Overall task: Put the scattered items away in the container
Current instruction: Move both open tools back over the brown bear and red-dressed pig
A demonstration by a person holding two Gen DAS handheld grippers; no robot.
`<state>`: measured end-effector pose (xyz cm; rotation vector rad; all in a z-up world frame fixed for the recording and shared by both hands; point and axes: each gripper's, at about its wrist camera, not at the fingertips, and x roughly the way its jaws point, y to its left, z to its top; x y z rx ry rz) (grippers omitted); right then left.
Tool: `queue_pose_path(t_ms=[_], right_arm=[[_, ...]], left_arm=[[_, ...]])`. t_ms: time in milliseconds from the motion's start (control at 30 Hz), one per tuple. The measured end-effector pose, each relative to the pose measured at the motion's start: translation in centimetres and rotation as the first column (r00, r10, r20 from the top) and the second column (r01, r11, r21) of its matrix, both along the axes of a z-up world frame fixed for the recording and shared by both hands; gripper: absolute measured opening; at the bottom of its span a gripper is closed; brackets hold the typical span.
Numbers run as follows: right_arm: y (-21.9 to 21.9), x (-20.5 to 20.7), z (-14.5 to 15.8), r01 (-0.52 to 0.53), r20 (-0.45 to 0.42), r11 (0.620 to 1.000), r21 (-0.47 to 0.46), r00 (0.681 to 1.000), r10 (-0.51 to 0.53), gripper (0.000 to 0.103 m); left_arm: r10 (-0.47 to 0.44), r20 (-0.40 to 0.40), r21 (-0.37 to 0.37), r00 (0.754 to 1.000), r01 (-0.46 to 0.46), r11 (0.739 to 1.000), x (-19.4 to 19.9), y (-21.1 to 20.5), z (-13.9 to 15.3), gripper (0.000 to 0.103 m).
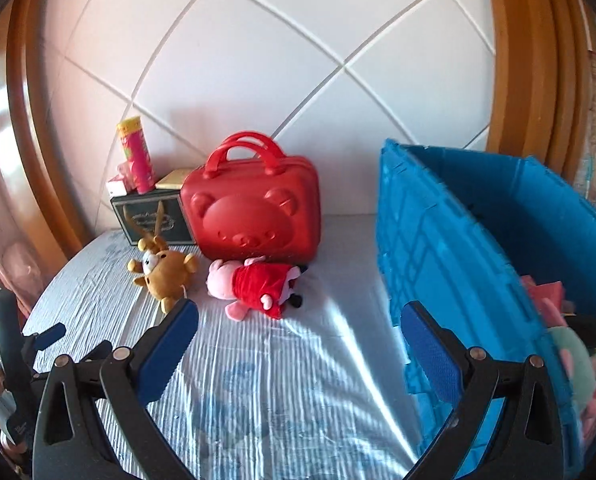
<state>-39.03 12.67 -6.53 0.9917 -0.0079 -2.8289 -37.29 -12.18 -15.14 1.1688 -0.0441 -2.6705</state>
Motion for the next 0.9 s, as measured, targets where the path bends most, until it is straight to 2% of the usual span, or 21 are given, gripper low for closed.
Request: queue_pose_path(t_ms=[267,600,700,833,900], right_arm=[[-7.1,-6.6,-5.3,-0.04,0.126,0.999,0.008,0.991,0.039,0.103],[-16.8,-16.6,-12.7,-0.113,0.247,0.993,0.041,0.964,0.1,0.103],[-19.3,-18.5,-15.4,-0.154,0.289,0.987,0.051,0.948,0.133,0.103],[-22.3,-19.4,-18.4,-0.21,0.329,0.978,-0.02,0.922,0.204,0.103],[-24.2,-19.4,-19.7,-0.247,0.332,0.968,-0.034,0.911,0.244,0.101]], left_arm=[[0.135,0.063,-0.036,0.989,-0.133,0.99,-6.7,-10.8,-3.5,0.084],[0.241,0.074,-0.051,0.968,-0.237,0.97,-18.0,-20.3,-8.9,0.084],[0.256,0.082,-0.012,0.963,-0.256,0.967,-20.7,-22.5,-11.3,0.084],[0.19,0.071,0.127,0.979,-0.198,0.972,-22.0,-24.0,-13.3,0.084],[0.16,0.037,0.128,0.986,-0.164,0.978,-22.1,-23.8,-13.6,0.084]])
